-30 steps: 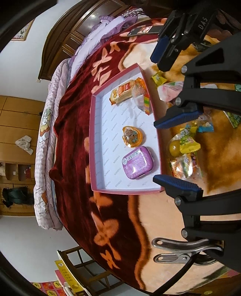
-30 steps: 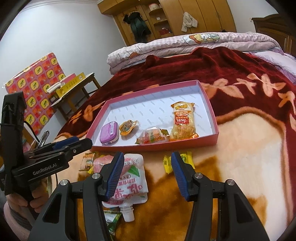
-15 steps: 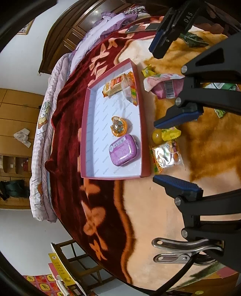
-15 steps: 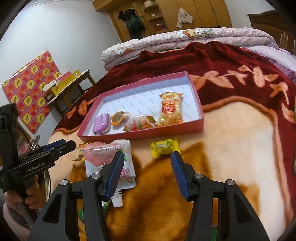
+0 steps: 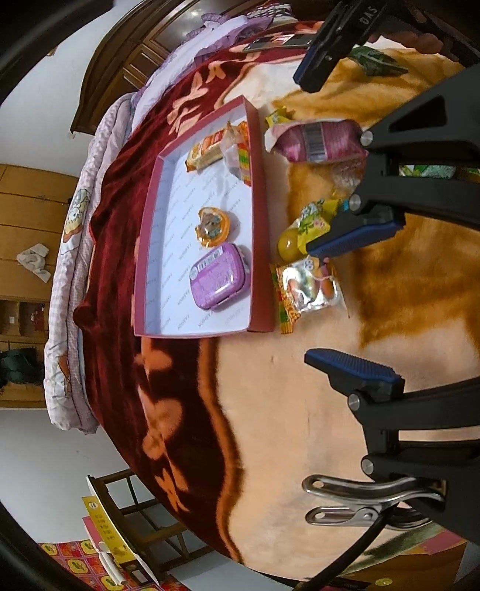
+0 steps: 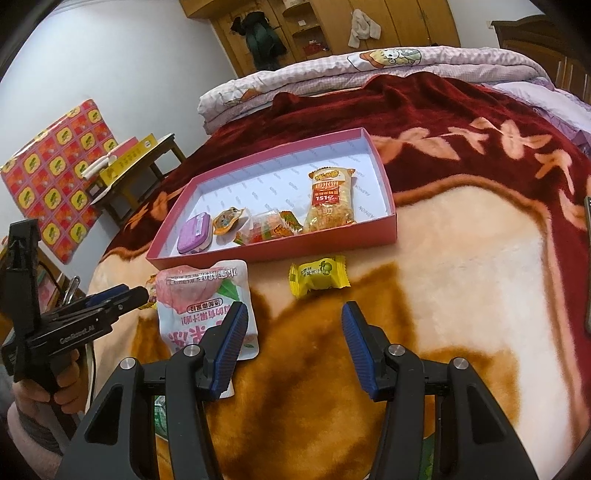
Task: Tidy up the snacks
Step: 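Move both tools back toward the loose snacks beside the box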
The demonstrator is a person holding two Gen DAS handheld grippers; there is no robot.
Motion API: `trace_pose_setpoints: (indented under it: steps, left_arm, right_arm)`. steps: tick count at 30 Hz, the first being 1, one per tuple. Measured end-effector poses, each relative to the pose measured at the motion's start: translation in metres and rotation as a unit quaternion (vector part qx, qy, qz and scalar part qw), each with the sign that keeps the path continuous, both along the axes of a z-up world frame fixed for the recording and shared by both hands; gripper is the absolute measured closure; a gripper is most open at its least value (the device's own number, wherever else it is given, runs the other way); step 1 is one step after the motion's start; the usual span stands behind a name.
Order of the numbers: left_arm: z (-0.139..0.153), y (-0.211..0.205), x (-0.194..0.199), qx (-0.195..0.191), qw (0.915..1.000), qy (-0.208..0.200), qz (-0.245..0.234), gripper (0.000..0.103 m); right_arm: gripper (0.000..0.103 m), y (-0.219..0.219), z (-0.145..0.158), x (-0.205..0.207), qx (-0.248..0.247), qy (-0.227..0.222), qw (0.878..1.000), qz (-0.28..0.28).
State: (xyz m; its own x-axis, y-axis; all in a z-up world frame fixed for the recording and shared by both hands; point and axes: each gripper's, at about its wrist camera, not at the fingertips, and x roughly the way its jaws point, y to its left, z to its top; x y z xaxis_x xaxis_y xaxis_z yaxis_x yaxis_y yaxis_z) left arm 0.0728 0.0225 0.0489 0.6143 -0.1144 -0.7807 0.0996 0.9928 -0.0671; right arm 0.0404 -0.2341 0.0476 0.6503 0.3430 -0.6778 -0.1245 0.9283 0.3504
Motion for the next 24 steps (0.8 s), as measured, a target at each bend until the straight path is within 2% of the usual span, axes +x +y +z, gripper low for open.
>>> trace_pose_setpoints:
  steps: [9,19,24]
  left_arm:
    - [-0.012,-0.003,0.013,-0.013,0.9998,0.015,0.003,0.049]
    - [-0.019,-0.006,0.019,-0.024,0.9996,0.013,0.002,0.049]
    - [-0.019,-0.004,0.017,-0.049,0.9987,0.011,-0.008,0.065]
  right_arm:
    - [0.049,0.0,-0.006,0.002,0.003,0.008,1.0,-0.001]
    - [0.049,0.0,-0.01,0.006,0.004,0.014,1.0,-0.001]
    - [0.049,0.0,-0.012,0.009,0.004,0.017,1.0,-0.002]
